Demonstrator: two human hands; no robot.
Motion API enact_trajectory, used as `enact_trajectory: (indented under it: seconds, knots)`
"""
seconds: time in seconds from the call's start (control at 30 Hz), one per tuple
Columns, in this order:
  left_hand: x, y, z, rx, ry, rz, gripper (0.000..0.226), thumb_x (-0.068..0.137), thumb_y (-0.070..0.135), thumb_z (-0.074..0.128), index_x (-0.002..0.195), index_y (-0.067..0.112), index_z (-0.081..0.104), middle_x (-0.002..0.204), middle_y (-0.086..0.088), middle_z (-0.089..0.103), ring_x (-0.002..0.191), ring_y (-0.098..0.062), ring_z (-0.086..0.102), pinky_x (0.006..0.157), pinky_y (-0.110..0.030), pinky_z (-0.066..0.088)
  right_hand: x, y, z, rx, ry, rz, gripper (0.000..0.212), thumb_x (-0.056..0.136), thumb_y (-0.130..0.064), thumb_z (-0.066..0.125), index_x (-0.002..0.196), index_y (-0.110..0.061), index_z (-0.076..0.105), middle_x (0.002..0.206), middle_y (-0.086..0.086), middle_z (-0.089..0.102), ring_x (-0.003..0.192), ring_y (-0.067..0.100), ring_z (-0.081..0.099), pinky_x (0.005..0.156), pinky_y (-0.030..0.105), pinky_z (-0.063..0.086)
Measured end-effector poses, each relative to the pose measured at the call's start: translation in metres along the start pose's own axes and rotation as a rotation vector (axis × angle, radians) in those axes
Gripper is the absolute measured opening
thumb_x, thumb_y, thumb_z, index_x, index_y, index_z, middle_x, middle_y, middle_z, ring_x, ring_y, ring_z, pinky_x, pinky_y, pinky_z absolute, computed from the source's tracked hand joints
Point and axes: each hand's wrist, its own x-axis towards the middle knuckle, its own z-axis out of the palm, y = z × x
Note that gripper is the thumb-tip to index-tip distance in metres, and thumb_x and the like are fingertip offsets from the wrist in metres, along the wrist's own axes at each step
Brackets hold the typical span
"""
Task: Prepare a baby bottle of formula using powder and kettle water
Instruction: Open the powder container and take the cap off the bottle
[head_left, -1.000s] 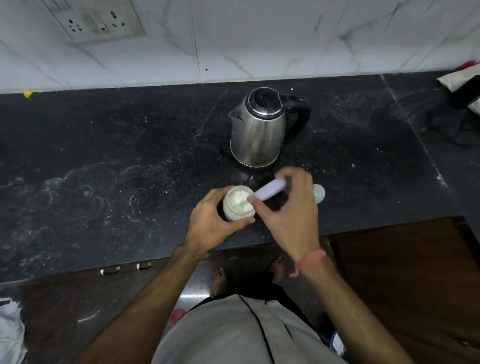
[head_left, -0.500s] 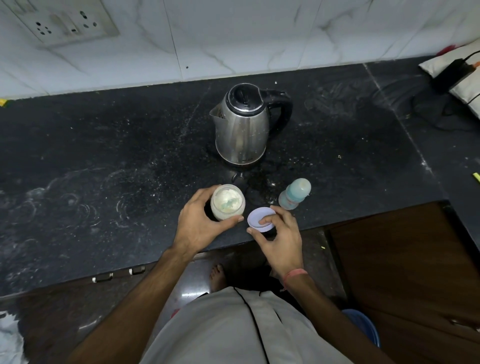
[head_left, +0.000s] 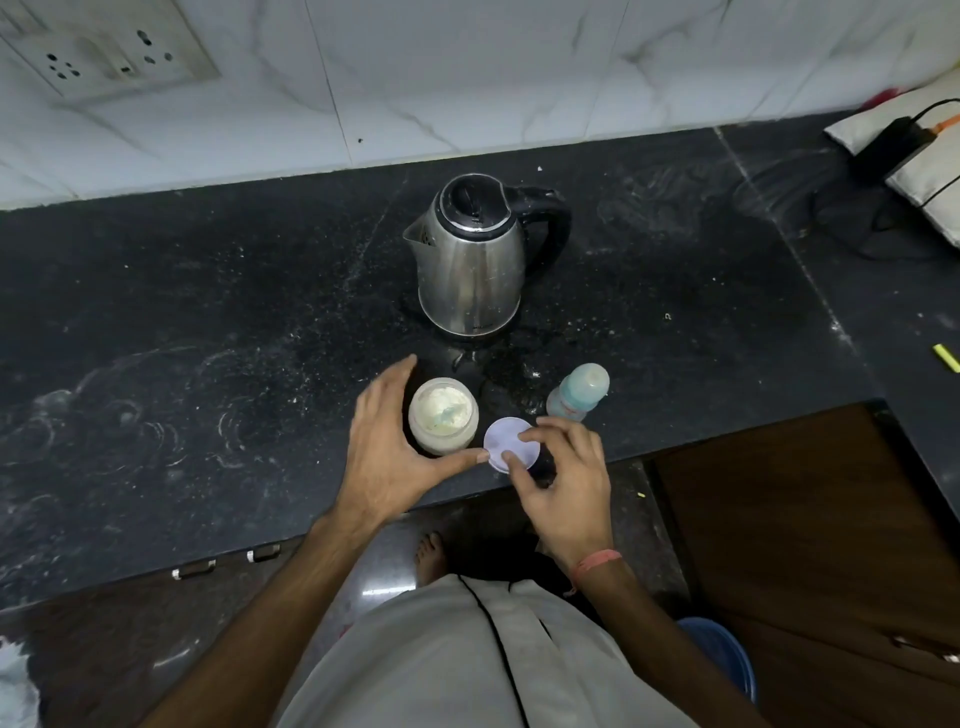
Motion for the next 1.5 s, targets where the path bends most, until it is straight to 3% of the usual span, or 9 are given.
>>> enact_trajectory:
  seconds: [0.2, 0.4, 0.53, 0.67, 0.77, 0.9, 1.13, 1.33, 1.5]
  knots:
    - [-0.003, 0.074, -0.002, 0.001, 0.210, 0.342, 0.098, 0.078, 0.046, 0.101, 0.159, 0.015, 0.055, 0.156, 0.004, 0.056, 0.146, -0.017, 0.047, 0.121, -0.035, 0.040, 0.024, -0.027, -0.053, 0.150, 0.267, -0.002, 0.019, 0.093, -0.010, 0.081, 0.109, -0.017, 0.074, 0.113, -0.006, 0.061, 0.098, 0.021, 0.067, 0.073, 0.039, 0.055]
    - [0.006, 0.112, 0.041, -0.146, -0.094, 0.298, 0.094, 0.086, 0.019, 0.087, 0.168, 0.025, 0.041, 0.165, 0.011, 0.045, 0.152, -0.011, 0.042, 0.123, -0.032, 0.040, 0.057, -0.025, -0.075, 0.143, 0.240, 0.040, 0.024, 0.096, -0.013, 0.076, 0.117, -0.023, 0.070, 0.119, -0.008, 0.057, 0.106, 0.019, 0.066, 0.078, 0.041, 0.058]
    - [0.026, 0.110, 0.074, -0.136, -0.227, 0.113, 0.095, 0.089, 0.025, 0.086, 0.169, 0.026, 0.034, 0.167, 0.009, 0.042, 0.153, -0.012, 0.043, 0.124, -0.040, 0.044, 0.072, -0.011, -0.078, 0.051, 0.071, 0.079, 0.040, 0.090, -0.024, 0.077, 0.129, -0.031, 0.068, 0.127, -0.012, 0.054, 0.118, 0.015, 0.057, 0.091, 0.043, 0.058]
    - [0.041, 0.110, 0.094, -0.095, -0.302, -0.005, 0.075, 0.088, 0.018, 0.081, 0.158, 0.028, 0.054, 0.153, 0.007, 0.059, 0.140, -0.012, 0.058, 0.117, -0.043, 0.051, 0.083, -0.002, -0.077, -0.023, -0.114, 0.133, 0.059, 0.084, -0.037, 0.085, 0.139, -0.033, 0.063, 0.134, -0.011, 0.054, 0.127, 0.016, 0.056, 0.103, 0.042, 0.055]
    - [0.045, 0.109, 0.102, -0.026, -0.309, -0.006, 0.053, 0.090, 0.033, 0.074, 0.142, 0.042, 0.064, 0.131, 0.015, 0.068, 0.117, -0.011, 0.068, 0.102, -0.047, 0.058, 0.089, 0.002, -0.078, -0.146, -0.135, 0.111, 0.054, 0.084, -0.037, 0.089, 0.132, -0.028, 0.064, 0.127, -0.004, 0.058, 0.115, 0.021, 0.064, 0.093, 0.045, 0.059]
    - [0.046, 0.109, 0.105, 0.041, -0.306, 0.055, 0.066, 0.087, 0.062, 0.048, 0.147, 0.041, 0.063, 0.132, 0.015, 0.071, 0.118, -0.013, 0.068, 0.098, -0.044, 0.059, 0.104, 0.006, -0.084, -0.227, -0.192, 0.050, 0.047, 0.084, -0.034, 0.091, 0.121, -0.024, 0.065, 0.116, -0.002, 0.060, 0.098, 0.024, 0.068, 0.084, 0.043, 0.059]
    - [0.049, 0.094, 0.112, 0.056, -0.304, 0.088, 0.070, 0.090, 0.071, 0.064, 0.153, 0.039, 0.062, 0.142, 0.014, 0.071, 0.127, -0.012, 0.064, 0.105, -0.043, 0.057, 0.114, 0.008, -0.108, -0.147, -0.277, -0.106, 0.053, 0.087, -0.019, 0.088, 0.134, -0.031, 0.067, 0.128, -0.013, 0.064, 0.118, 0.014, 0.065, 0.096, 0.045, 0.060]
    - [0.051, 0.091, 0.119, 0.060, -0.288, 0.070, 0.071, 0.088, 0.063, 0.084, 0.151, 0.039, 0.061, 0.143, 0.017, 0.069, 0.128, -0.007, 0.063, 0.108, -0.043, 0.056, 0.123, 0.027, -0.132, -0.006, -0.113, 0.063, 0.045, 0.088, -0.031, 0.086, 0.126, -0.030, 0.062, 0.120, -0.008, 0.059, 0.104, 0.012, 0.064, 0.087, 0.034, 0.058]
    - [0.053, 0.092, 0.123, 0.048, -0.227, 0.059, 0.070, 0.088, 0.064, 0.084, 0.149, 0.039, 0.062, 0.142, 0.019, 0.069, 0.128, -0.006, 0.062, 0.110, -0.040, 0.055, 0.113, 0.067, -0.116, -0.178, -0.272, 0.228, 0.051, 0.085, -0.025, 0.088, 0.126, -0.030, 0.058, 0.122, -0.005, 0.056, 0.114, 0.020, 0.059, 0.092, 0.042, 0.055]
